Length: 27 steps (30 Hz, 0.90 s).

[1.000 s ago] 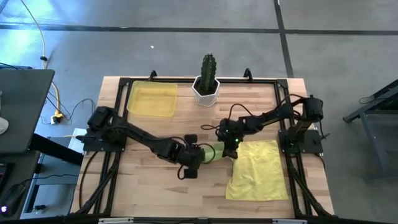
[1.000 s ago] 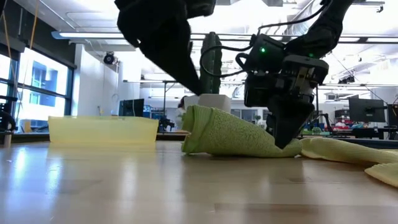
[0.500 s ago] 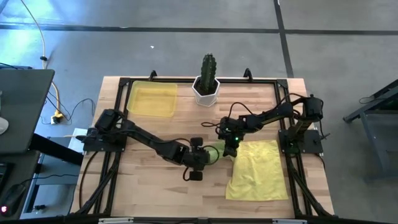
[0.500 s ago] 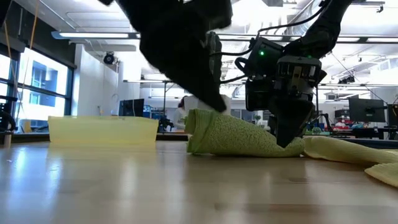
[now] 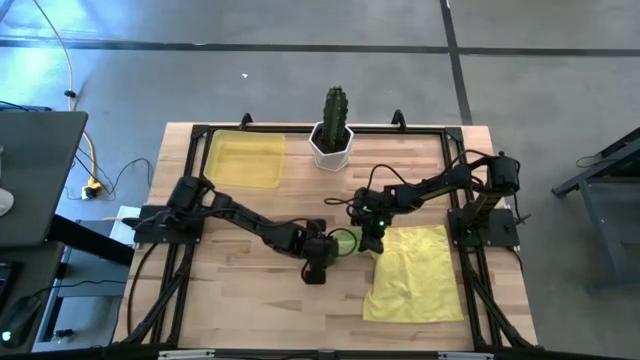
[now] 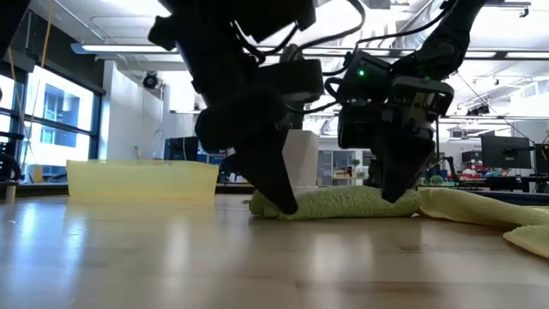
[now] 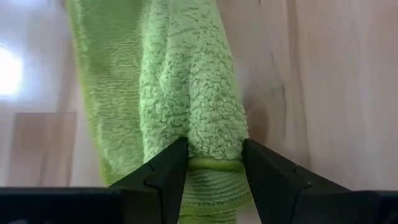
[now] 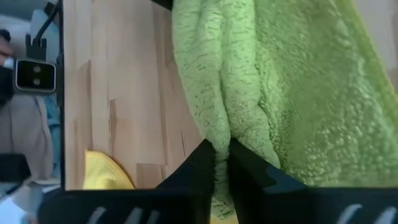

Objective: Roll microfiber towels into tight, uniform cylinder then place into a basket
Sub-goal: Roll the green microfiber towel

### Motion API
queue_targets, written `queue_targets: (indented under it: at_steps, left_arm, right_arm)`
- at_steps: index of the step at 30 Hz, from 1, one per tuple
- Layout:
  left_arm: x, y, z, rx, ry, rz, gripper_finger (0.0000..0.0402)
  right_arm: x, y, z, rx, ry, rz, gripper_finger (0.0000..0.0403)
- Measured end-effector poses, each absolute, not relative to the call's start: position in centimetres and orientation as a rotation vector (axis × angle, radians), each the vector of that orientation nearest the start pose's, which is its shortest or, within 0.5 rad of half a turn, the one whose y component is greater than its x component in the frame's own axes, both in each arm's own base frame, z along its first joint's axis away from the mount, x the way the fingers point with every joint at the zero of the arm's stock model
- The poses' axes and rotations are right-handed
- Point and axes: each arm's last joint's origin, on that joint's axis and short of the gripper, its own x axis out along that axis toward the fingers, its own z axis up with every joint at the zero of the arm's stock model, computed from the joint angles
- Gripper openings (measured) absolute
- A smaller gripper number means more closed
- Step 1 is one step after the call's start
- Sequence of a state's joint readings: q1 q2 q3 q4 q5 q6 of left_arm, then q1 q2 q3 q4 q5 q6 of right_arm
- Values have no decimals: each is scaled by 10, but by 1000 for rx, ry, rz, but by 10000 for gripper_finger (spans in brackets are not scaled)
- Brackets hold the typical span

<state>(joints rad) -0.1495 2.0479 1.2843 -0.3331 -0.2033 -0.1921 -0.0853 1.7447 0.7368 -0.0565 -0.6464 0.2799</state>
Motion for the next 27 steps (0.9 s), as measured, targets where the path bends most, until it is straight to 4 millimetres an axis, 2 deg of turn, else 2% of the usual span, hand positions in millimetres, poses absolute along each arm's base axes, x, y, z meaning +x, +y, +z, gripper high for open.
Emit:
queue_targets:
  at_steps: [3, 8, 14, 17, 21, 27]
  left_arm:
    - [400, -53, 125, -35, 1081, 123, 149]
    - [400, -52, 127, -156, 1091, 118, 149]
    - [399, -54, 127, -317, 1122, 69, 149]
    - [399, -53, 127, -362, 1127, 64, 149]
    - [400, -49, 127, -387, 1131, 61, 149]
    - [400, -42, 126, -401, 1133, 69, 149]
  right_arm:
    - [292, -7, 110, 583, 1063, 396, 59]
    - [289, -7, 116, 392, 1006, 503, 107]
    - [277, -5, 147, 211, 931, 572, 138]
    - [273, 8, 161, -10, 887, 570, 139]
    - [272, 38, 165, -275, 855, 563, 140]
    - [272, 71, 158, -446, 876, 431, 142]
